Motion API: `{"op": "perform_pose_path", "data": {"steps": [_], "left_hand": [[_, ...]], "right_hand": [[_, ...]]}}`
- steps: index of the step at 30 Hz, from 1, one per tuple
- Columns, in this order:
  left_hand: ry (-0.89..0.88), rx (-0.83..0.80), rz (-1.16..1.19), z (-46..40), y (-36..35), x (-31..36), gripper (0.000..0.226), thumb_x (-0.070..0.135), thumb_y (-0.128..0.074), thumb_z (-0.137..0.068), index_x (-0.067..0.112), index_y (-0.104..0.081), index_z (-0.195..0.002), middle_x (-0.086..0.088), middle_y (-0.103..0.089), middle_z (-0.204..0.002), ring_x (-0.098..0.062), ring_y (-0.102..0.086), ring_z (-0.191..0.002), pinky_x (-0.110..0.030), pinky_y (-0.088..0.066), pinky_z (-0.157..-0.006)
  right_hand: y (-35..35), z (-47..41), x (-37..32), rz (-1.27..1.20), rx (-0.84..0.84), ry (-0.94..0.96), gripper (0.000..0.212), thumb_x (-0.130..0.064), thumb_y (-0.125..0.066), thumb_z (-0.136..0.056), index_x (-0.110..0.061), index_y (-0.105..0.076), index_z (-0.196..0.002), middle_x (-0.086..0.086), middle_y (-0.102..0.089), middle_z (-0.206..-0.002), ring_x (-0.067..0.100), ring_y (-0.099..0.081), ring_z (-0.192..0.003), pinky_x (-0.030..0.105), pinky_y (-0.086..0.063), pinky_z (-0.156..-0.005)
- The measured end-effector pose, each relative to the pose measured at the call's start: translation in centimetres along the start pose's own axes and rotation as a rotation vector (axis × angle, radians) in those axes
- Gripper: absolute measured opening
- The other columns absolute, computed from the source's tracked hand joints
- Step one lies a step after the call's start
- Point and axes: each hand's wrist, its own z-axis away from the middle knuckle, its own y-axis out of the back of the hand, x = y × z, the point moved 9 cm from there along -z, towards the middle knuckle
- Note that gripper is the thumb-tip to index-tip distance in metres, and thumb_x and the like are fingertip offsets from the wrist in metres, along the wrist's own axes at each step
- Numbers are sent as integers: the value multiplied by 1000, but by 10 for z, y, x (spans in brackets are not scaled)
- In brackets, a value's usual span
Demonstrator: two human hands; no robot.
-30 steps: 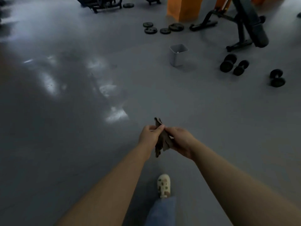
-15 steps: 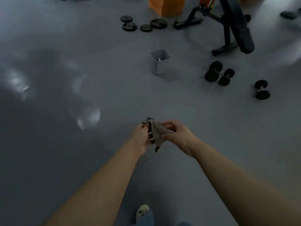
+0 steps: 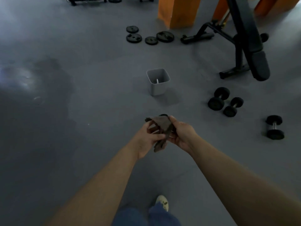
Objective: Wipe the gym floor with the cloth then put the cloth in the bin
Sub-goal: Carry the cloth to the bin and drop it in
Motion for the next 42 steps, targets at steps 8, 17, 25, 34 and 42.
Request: {"op": "perform_pose_path", "data": {"steps": [8, 17, 25, 34, 42], "left_hand": [[-26, 189, -447, -150, -34, 78, 9, 19, -55, -96, 10, -56, -93, -4, -66, -80, -13, -63, -72, -26, -52, -70], [100, 392, -131, -354, -1, 182, 15, 22, -49, -99, 13, -51, -87, -7, -58, -90, -19, -54, -78, -35, -49, -72], [305, 530, 237, -496, 7, 224, 29, 7, -46, -99, 6, -50, -127, -19, -54, -126, -33, -57, -104, -43, -44, -85], [765, 377, 366, -655, -44, 189, 76, 57, -47, -91, 0, -35, -140, -24, -50, -130, -41, -49, -117, -55, -35, -100], [502, 555, 527, -800, -27, 196, 21, 25, -52, -96, 12, -56, -112, -7, -63, -106, -19, -60, -85, -46, -33, -98]], "right_hand": [[34, -142, -114, -203, 128, -99, 30, -34, -56, -94, -4, -59, -87, 15, -65, -87, 28, -62, -75, 43, -53, -67], [41, -326, -246, -135, 51, -155, 36, -32, -65, -86, 0, -63, -103, 20, -68, -99, 33, -67, -85, 41, -56, -61], [38, -467, -320, -142, -72, -258, 36, -11, -49, -96, -12, -52, -132, 20, -59, -124, 29, -62, -95, 34, -59, -59], [26, -646, -371, 52, -123, -343, 30, -4, -47, -97, 1, -47, -127, 23, -60, -88, 26, -62, -65, 32, -55, -49], [37, -773, -384, 145, -84, -401, 6, -2, -46, -97, -7, -48, -100, 15, -54, -84, 26, -59, -67, 27, -54, -43]]}}
